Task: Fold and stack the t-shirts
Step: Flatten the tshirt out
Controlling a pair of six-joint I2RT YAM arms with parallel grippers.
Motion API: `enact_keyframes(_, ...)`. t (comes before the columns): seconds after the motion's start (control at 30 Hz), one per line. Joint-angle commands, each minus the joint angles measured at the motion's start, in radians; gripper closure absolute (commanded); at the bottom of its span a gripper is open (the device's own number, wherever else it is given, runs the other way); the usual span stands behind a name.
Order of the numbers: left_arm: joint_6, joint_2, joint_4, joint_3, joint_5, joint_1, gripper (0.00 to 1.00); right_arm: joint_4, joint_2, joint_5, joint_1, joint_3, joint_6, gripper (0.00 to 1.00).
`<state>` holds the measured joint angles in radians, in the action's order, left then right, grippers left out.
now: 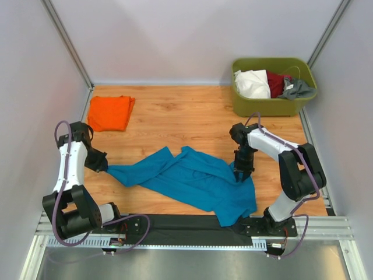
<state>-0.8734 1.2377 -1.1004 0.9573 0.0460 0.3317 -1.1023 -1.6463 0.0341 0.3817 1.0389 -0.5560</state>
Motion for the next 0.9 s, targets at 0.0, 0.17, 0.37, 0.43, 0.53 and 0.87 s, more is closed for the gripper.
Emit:
enact_keyframes(0.0, -0.010, 0.003, -0.016, 0.006, -0.009, 0.012, 1.00, -0.100, -0.004, 0.060, 0.009, 0.071, 0.021, 0.68)
enact_keyframes(0.17, 0.031, 0.009, 0.025, 0.004, -0.034, 0.013, 1.00, -0.140, -0.076, 0.019, 0.008, 0.445, 0.048, 0.42)
enact_keyframes(0.37, 0.086, 0.003, 0.082, -0.028, -0.110, 0.012, 1.00, 0.016, -0.291, 0.153, 0.009, 0.754, -0.016, 0.42)
enact_keyframes(0.43, 0.085, -0.026, 0.073, -0.035, -0.127, 0.012, 0.98, 0.042, -0.338, 0.165, 0.013, 0.777, -0.024, 0.43)
enact_keyframes(0.53, 0.073, -0.095, 0.068, -0.072, -0.147, 0.012, 0.83, 0.048, -0.363, 0.150, 0.013, 0.771, -0.015, 0.43)
enact_keyframes(0.87, -0.042, -0.248, -0.039, -0.196, -0.121, -0.051, 0.12, 0.076, -0.342, 0.151, 0.011, 0.649, 0.013, 0.42)
